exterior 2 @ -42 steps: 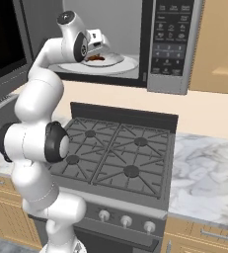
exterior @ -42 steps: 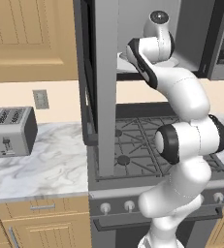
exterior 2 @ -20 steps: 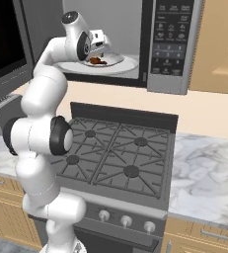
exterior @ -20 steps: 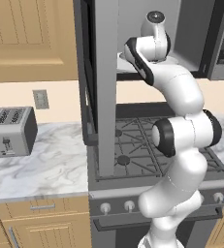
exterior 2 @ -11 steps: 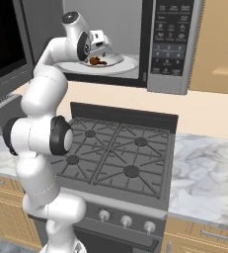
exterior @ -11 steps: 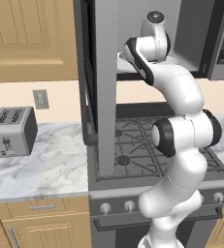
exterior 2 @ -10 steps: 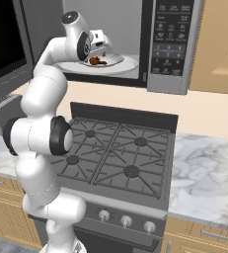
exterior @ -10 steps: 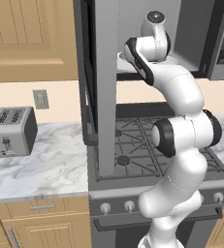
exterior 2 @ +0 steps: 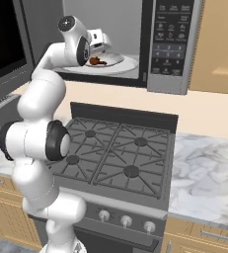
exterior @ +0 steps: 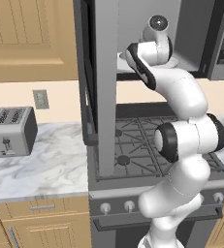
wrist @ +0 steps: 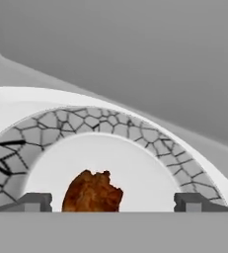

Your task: Transport the chicken drumstick from the fridge to the microwave and turn on the microwave.

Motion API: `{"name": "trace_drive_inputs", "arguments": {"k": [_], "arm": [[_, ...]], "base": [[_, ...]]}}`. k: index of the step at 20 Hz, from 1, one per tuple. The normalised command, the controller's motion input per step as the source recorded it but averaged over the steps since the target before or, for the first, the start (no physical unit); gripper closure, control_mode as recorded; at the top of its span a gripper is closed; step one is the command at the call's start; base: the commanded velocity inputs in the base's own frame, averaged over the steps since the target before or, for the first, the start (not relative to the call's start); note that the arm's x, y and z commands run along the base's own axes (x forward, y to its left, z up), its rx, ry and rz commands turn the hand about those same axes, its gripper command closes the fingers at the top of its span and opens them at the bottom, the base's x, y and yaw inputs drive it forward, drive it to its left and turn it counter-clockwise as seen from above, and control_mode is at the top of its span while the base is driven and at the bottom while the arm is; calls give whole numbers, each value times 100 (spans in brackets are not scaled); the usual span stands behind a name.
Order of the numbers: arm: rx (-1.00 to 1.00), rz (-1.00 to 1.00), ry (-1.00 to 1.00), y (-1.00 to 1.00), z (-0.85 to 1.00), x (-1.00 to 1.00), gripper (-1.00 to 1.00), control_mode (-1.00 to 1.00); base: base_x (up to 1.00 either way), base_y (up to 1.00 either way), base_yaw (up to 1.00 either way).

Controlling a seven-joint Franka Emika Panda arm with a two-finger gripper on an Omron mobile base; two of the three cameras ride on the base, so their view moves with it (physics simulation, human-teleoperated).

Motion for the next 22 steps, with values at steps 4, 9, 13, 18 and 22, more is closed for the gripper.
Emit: {"name": "trace_drive_inputs", "arguments": {"k": [4,9,13,18,22], "arm": [[9,-7,-10,0,0,-4,-100,-100],[10,-5,-1,0,17,-24,-100,-100],[8,-3,0,0,18,-47,-100,-100],[7,-1,-4,0,13,-78,-100,-100],[6,0,-9,0,1,-100,-100,-100]], "base": [[0,0,0],[0,0,0],[0,0,0],[0,0,0],[0,0,0]]}}
